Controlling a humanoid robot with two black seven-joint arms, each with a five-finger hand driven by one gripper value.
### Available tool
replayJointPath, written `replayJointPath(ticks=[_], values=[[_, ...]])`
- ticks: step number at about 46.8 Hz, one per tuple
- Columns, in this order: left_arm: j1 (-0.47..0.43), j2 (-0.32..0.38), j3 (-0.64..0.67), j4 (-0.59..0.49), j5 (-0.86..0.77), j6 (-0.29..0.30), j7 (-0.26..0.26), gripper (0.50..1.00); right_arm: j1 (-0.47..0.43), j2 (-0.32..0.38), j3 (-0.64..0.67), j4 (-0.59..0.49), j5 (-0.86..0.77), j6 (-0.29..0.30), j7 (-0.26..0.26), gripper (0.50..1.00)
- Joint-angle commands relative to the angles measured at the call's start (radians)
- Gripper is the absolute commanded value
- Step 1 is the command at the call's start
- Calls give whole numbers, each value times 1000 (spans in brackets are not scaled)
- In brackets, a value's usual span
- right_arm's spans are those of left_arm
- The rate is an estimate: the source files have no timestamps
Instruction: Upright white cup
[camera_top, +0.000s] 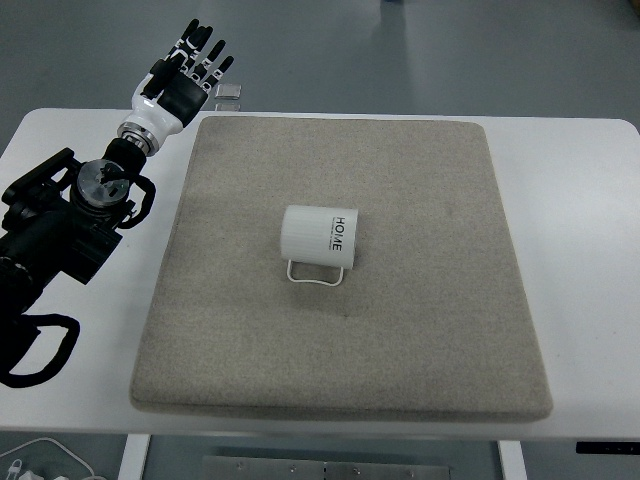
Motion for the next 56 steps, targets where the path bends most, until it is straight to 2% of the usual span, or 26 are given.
replayJointPath(ticks=[1, 28, 37, 43, 48, 56], values=[[0, 1, 0, 0, 0, -6, 0, 1000, 0, 0, 0, 0, 0, 0, 0, 930], [-9, 20, 3, -8, 0, -12, 1, 1000, 0, 0, 0, -1, 0, 0, 0, 930], [-9, 51, 14, -29, -2, -12, 1, 1000, 0, 0, 0, 0, 0, 0, 0, 930], [-3, 61, 54, -69, 11, 5, 1, 1000, 0, 0, 0, 0, 0, 0, 0, 930], [-8, 78, 103, -98, 12, -3, 1, 1000, 0, 0, 0, 0, 0, 0, 0, 930], [-17, 135, 141, -185, 20, -9, 0, 1000, 0, 0, 0, 0, 0, 0, 0, 930]])
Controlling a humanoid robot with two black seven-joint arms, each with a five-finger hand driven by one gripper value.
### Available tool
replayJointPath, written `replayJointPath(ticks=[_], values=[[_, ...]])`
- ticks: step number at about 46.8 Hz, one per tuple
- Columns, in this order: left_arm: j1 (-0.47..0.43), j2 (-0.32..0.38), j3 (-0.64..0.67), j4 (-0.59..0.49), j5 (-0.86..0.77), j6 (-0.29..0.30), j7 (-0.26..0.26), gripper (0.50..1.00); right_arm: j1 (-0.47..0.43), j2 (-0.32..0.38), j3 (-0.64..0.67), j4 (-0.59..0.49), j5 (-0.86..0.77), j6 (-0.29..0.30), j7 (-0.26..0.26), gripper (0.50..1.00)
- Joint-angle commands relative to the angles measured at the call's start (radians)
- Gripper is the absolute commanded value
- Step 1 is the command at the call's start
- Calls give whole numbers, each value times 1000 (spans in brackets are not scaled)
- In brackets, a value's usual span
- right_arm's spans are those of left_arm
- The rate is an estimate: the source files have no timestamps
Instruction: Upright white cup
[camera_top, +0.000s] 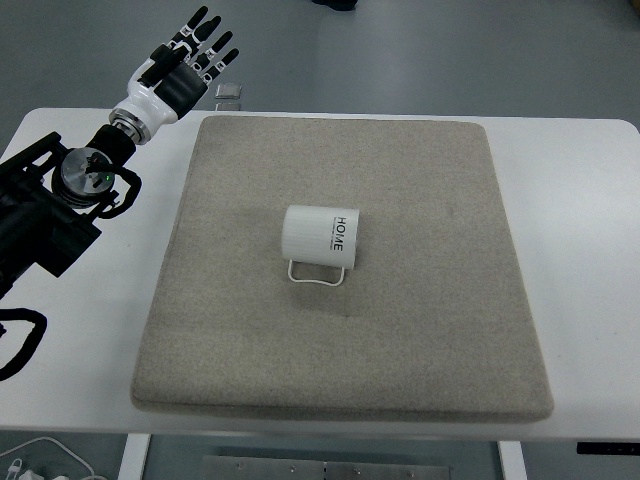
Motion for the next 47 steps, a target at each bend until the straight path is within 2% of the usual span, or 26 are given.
replayJointPath(ticks=[1, 12, 19, 29, 39, 47], values=[[-7, 29, 26, -52, 9, -2, 1, 1000, 0, 0, 0, 1, 0, 0, 0, 930], [-32, 85, 59, -144, 49, -11, 1, 1000, 0, 0, 0, -1, 0, 0, 0, 930], [-36, 91, 66, -196, 196, -8, 1, 999, 0, 0, 0, -1, 0, 0, 0, 930], [-61, 172, 70, -328, 236, 0, -1, 1000, 0, 0, 0, 1, 0, 0, 0, 930], [-85, 198, 85, -363, 484, -8, 2, 1000, 0, 0, 0, 1, 0, 0, 0, 930], [-96, 216, 87, -394, 629, -40, 5, 996, 0, 0, 0, 1, 0, 0, 0, 930]])
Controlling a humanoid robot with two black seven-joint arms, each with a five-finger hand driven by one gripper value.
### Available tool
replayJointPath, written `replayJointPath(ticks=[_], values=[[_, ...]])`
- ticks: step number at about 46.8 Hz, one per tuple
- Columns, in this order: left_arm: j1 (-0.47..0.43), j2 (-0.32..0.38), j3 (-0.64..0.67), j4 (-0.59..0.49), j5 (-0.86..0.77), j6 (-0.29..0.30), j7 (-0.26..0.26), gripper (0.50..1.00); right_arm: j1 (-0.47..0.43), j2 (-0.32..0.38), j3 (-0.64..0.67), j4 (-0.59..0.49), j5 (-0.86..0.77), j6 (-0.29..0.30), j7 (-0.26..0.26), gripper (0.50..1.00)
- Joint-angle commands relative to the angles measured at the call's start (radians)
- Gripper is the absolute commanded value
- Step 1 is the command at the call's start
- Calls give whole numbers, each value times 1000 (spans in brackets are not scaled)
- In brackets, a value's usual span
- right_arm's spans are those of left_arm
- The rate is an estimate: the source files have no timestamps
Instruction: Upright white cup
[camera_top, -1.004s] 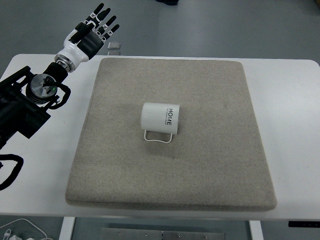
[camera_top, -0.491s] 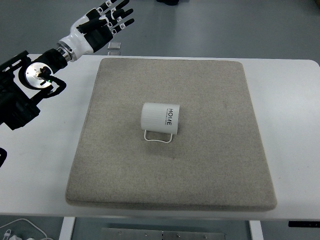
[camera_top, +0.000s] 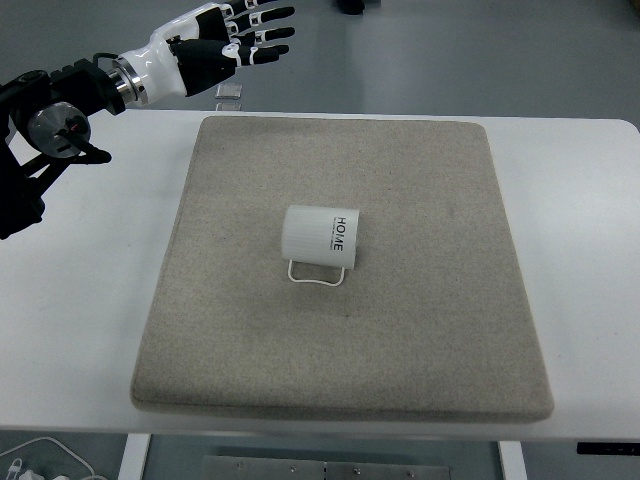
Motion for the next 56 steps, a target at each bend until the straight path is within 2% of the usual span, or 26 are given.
replayJointPath(ticks=[1, 18, 29, 49, 56], values=[[-11, 25, 0, -34, 89, -18, 0, 996, 0, 0, 0, -1, 0, 0, 0, 930], [-16, 122, 0, -273, 535, -32, 13, 996, 0, 0, 0, -1, 0, 0, 0, 930], [-8, 133, 9, -382, 798, -30, 30, 996, 0, 0, 0, 0, 0, 0, 0, 930], [-14, 125, 98, -517, 1013, -30, 129, 999, 0, 0, 0, -1, 0, 0, 0, 930], [-9, 114, 101, -533, 1091, -25, 135, 996, 0, 0, 0, 0, 0, 0, 0, 930]])
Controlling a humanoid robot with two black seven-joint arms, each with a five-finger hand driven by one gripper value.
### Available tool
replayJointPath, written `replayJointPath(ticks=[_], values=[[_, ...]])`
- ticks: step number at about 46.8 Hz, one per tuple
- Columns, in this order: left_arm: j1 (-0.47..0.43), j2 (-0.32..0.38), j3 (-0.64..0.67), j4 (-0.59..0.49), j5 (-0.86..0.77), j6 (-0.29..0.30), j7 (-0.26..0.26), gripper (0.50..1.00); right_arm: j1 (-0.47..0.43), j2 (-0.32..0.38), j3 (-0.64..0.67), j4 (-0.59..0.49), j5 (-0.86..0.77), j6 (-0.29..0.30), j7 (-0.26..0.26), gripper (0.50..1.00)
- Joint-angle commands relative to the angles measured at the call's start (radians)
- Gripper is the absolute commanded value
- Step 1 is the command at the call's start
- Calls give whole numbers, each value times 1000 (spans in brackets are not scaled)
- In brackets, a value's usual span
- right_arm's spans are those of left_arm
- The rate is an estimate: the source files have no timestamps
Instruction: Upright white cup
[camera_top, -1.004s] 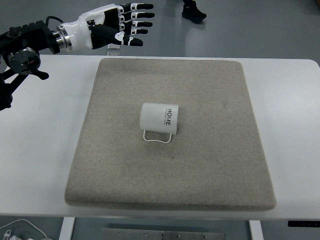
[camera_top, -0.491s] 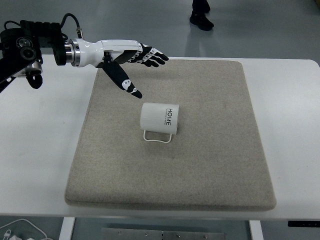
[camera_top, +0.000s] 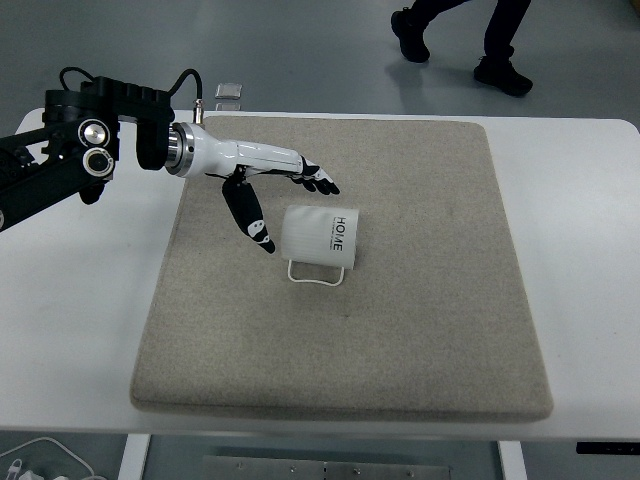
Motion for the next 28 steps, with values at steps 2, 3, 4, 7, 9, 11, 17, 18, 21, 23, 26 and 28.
replayJointPath(ticks=[2, 3, 4, 7, 9, 11, 17, 18, 21, 23, 26, 28], values=[[2, -4, 0, -4, 55, 4, 4, 996, 0, 0, 0, 0, 0, 0, 0, 930], [2, -6, 0, -4, 67, 4, 4, 996, 0, 0, 0, 0, 0, 0, 0, 930], [4, -12, 0, -4, 75, 6, 4, 999, 0, 0, 0, 0, 0, 0, 0, 930], [7, -40, 2, -2, 92, 6, 5, 996, 0, 0, 0, 0, 0, 0, 0, 930], [7, -47, 2, -2, 93, 6, 8, 999, 0, 0, 0, -1, 0, 0, 0, 930], [4, -54, 2, -2, 95, 6, 14, 996, 0, 0, 0, 0, 0, 0, 0, 930], [4, -78, 3, -2, 98, 6, 31, 996, 0, 0, 0, 0, 0, 0, 0, 930], [4, -81, 5, -2, 99, 6, 33, 996, 0, 0, 0, 0, 0, 0, 0, 930], [2, -89, 8, -1, 109, 6, 33, 996, 0, 0, 0, 0, 0, 0, 0, 930], [4, -98, 9, 2, 119, 7, 33, 996, 0, 0, 0, 0, 0, 0, 0, 930], [8, -109, 11, 7, 141, 7, 33, 996, 0, 0, 0, 0, 0, 0, 0, 930], [8, -115, 14, 8, 158, 7, 33, 996, 0, 0, 0, 0, 0, 0, 0, 930]])
